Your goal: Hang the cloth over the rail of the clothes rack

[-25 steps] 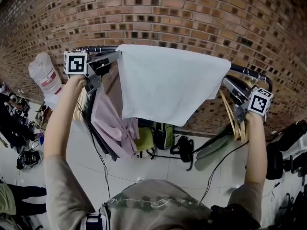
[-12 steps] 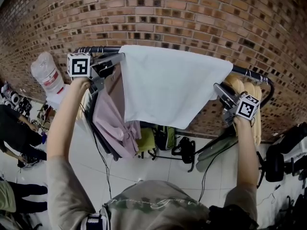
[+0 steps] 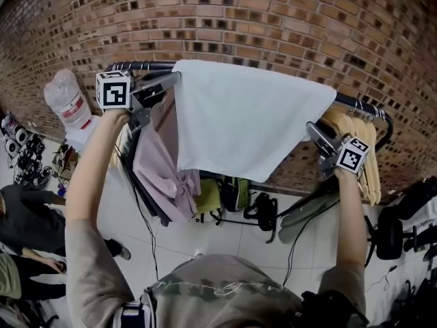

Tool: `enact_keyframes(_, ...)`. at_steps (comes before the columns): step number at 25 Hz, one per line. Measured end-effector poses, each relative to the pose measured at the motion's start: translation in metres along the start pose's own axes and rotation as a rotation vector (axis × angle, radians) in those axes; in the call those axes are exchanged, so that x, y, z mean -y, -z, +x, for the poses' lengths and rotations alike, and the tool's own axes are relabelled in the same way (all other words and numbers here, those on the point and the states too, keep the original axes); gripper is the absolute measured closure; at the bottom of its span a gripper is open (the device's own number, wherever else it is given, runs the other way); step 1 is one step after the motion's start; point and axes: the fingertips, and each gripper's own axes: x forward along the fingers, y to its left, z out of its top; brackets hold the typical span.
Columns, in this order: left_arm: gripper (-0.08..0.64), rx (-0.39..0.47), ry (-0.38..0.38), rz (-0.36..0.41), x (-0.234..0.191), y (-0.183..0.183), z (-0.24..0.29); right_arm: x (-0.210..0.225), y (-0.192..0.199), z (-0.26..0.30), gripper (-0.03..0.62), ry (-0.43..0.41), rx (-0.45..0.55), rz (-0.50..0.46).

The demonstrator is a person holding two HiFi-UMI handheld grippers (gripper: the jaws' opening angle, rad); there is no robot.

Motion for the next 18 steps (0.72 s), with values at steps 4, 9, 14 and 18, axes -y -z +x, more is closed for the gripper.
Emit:
enact_keyframes(4, 0.540, -0.009, 0.009, 0.005, -0.001, 0.006, 0.000, -0.014, 0.014, 0.005, 0.485, -0.073, -0.034, -0.050)
enact_keyframes(9, 0.538, -0.005, 0.012, 0.029, 0.000, 0.009, 0.000, -0.032, 0.001, -0.013, 0.568, -0.105, -0.033, -0.096)
enact_keyframes(14, 0.538, -0.007, 0.028, 0.056, 0.003, 0.010, 0.003, -0.041, -0.030, -0.024, 0.571, -0.097, 0.016, -0.087)
enact_keyframes(18, 0.539, 0.016, 0.034, 0.049, 0.005, 0.007, 0.008, -0.045, -0.051, -0.030, 0.571, -0.099, 0.027, -0.095)
